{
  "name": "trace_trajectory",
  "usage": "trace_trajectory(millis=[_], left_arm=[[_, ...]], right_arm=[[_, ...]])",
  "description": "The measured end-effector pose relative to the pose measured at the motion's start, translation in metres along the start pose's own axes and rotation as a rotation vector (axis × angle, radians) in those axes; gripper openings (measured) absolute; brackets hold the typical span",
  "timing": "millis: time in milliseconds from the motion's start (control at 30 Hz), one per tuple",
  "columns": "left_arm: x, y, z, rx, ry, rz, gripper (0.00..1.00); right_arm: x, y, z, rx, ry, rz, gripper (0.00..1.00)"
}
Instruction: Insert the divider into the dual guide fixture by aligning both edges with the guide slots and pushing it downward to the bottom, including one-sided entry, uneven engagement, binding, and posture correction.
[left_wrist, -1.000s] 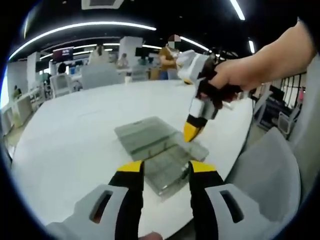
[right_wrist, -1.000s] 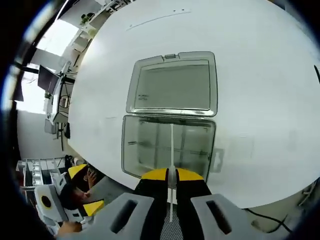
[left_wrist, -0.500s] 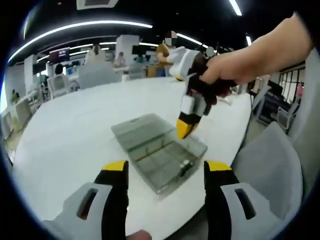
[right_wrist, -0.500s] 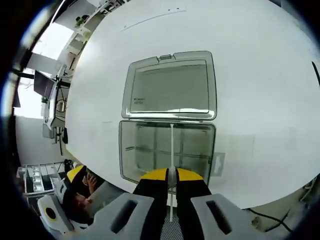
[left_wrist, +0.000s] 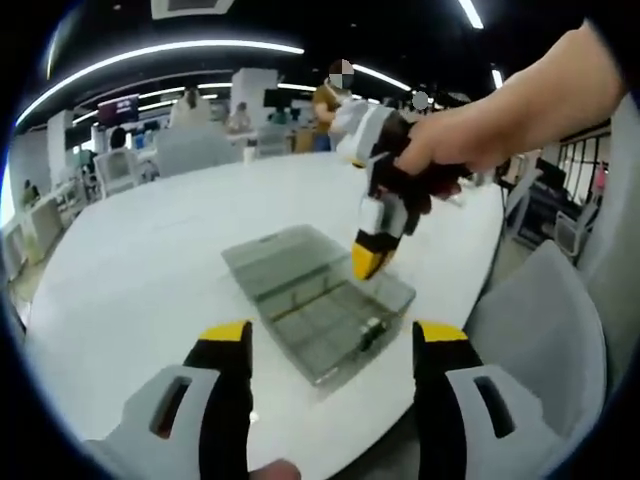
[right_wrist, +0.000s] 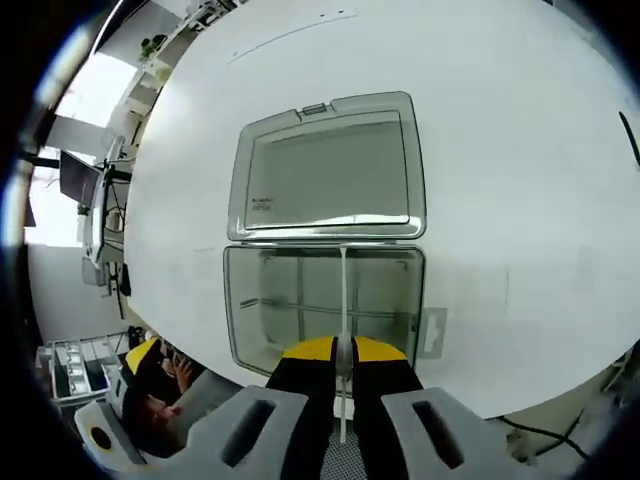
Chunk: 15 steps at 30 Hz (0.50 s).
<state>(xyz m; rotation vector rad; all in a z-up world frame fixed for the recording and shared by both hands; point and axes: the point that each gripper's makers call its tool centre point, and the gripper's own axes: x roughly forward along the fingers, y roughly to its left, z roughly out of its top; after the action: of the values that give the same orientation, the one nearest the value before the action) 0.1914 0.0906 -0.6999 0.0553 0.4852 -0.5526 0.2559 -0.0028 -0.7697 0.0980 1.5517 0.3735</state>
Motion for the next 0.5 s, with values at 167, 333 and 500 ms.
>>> trace_trajectory(millis=[167, 333, 500], left_arm=[[0.0002, 0.0006, -0.0006, -0.001, 0.001, 0.000, 0.63], [0.0000, 0.0016, -0.0012, -0.002, 0.002, 0.002, 0.63], [-0.0003, 0.0027, -0.0016, -0.002, 0.004, 0.004, 0.62]], right_arm=[[0.0005, 0.0024, -0.0002, -0.002, -0.003, 0.003, 0.00], [0.0050, 0.0025, 0.0011, 0.004, 0.008, -0.002, 0.00], [0.0073, 0.0007, 0.0002, 0.026, 0.013, -0.015, 0.00]])
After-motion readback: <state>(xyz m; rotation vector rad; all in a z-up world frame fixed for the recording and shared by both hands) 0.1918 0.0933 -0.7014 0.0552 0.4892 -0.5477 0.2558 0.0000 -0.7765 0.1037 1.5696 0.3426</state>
